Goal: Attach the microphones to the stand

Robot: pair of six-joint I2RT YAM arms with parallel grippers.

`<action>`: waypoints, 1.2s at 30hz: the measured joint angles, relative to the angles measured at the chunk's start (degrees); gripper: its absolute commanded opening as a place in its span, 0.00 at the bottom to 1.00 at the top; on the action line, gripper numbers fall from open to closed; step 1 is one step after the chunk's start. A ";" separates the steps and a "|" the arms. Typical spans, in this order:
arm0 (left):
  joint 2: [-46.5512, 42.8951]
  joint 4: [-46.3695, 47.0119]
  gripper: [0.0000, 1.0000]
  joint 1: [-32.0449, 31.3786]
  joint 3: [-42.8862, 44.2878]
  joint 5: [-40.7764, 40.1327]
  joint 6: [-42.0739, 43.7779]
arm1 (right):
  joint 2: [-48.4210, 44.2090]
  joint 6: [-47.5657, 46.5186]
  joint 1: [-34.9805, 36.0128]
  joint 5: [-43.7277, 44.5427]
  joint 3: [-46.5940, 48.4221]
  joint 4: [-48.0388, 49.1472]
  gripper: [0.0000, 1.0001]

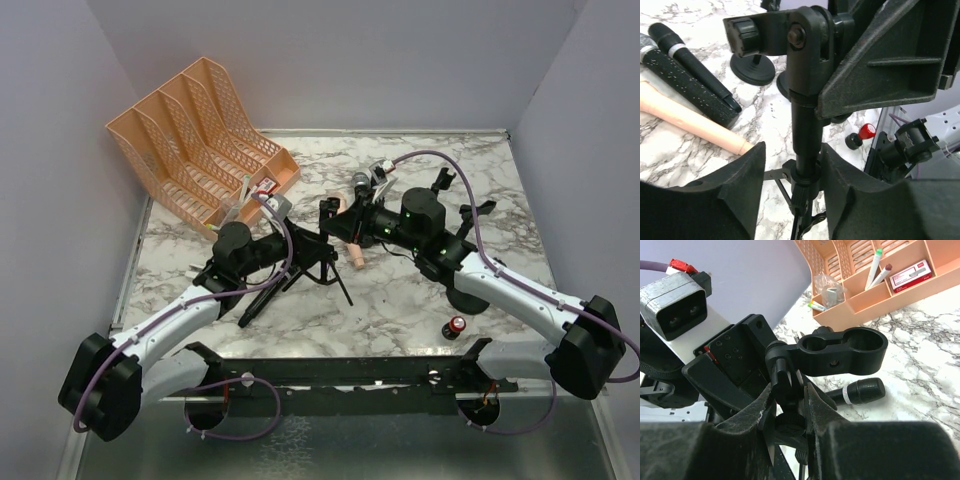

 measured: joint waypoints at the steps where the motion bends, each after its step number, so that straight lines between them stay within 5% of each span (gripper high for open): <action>1: 0.28 0.11 0.38 -0.24 0.02 0.50 -0.04 | 0.00 0.07 0.00 -0.17 0.00 -0.11 0.22; 8: 1.25 0.94 0.00 -0.72 0.26 4.09 -0.24 | 0.02 0.87 -0.04 -0.81 -0.50 0.13 0.27; 11: 1.81 0.81 0.00 -0.63 0.42 4.26 -0.39 | 0.11 1.68 -0.11 -0.66 -0.81 0.37 0.59; 14: 2.47 0.09 0.00 -0.74 0.44 3.50 -0.46 | 0.17 3.65 -0.04 0.90 -0.70 -0.24 0.71; 20: 3.06 -1.11 0.00 -0.72 0.44 -0.59 -1.68 | -0.07 8.22 -0.04 5.79 -1.16 -3.06 0.70; 27: 3.21 -1.31 0.00 -0.72 0.44 -4.09 -3.02 | -2.49 13.49 -0.04 8.11 -4.00 -2.93 0.45; 36: 3.21 -1.33 0.00 -0.72 0.44 -4.31 -3.67 | -2.27 15.41 -0.04 8.04 -4.00 -2.12 0.45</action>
